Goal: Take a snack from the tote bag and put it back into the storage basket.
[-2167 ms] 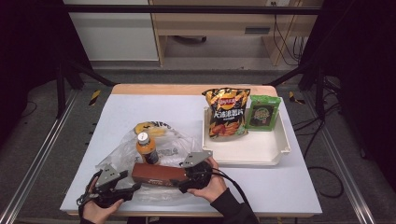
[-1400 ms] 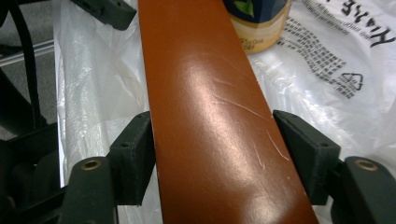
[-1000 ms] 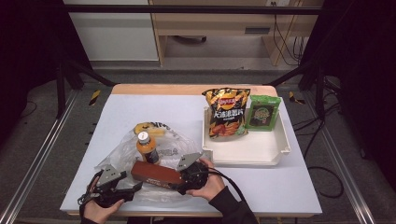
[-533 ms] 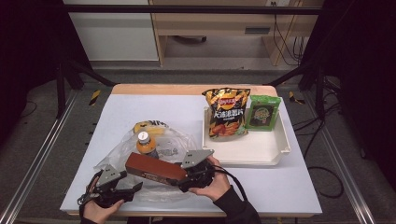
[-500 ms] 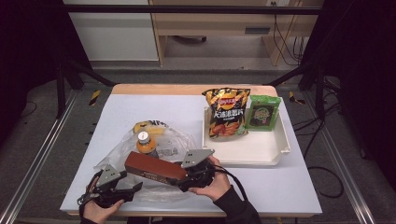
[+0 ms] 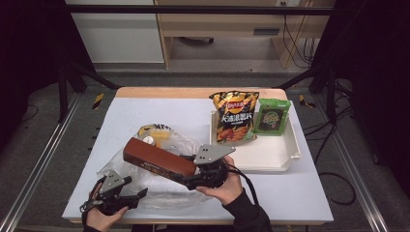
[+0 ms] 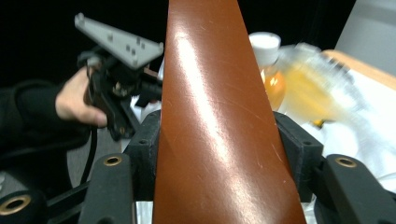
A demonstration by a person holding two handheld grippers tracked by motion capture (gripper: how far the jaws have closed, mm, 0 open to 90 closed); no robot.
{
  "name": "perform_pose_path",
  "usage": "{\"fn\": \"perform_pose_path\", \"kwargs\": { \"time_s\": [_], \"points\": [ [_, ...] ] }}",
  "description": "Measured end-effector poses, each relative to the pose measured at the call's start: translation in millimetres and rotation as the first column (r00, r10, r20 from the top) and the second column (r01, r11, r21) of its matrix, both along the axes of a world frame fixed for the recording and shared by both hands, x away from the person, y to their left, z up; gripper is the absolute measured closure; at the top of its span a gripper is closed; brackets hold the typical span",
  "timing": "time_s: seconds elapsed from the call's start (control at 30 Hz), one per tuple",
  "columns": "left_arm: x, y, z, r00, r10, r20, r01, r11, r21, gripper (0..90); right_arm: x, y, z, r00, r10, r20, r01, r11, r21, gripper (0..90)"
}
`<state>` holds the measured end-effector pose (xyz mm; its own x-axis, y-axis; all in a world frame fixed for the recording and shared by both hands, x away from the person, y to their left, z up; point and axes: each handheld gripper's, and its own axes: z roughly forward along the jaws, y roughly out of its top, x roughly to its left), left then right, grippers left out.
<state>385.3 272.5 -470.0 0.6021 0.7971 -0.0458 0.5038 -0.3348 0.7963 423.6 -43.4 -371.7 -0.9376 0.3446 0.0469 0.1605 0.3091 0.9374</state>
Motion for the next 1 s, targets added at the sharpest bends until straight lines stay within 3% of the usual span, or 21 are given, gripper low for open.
{"fn": "perform_pose_path", "kwargs": {
  "time_s": [0.2, 0.43, 0.73, 1.0],
  "points": [
    [-0.4, 0.6, 1.2, 1.0000, 0.000, 0.006, 0.000, 1.0000, -0.005, 24.3, 0.9, -13.6, 20.3, 0.9986, -0.040, 0.035, 0.039, 0.999, 0.031, 43.8],
    [-2.6, 2.1, 8.0, 0.9991, 0.009, 0.043, -0.007, 0.9993, -0.036, 24.2, 5.8, -37.7, 34.3, 0.9916, -0.112, 0.066, 0.110, 0.993, 0.033, 43.8],
    [-9.4, 4.7, 29.3, 0.9913, 0.019, 0.130, -0.006, 0.9956, -0.094, 24.1, 15.1, -77.4, 39.9, 0.9722, -0.221, 0.078, 0.220, 0.975, 0.022, 43.8],
    [-9.7, 8.8, 35.0, 0.9878, 0.039, 0.151, -0.022, 0.9935, -0.112, 24.3, 16.9, -114.0, 35.6, 0.9493, -0.305, 0.079, 0.305, 0.952, 0.001, 43.9]
  ]
}}
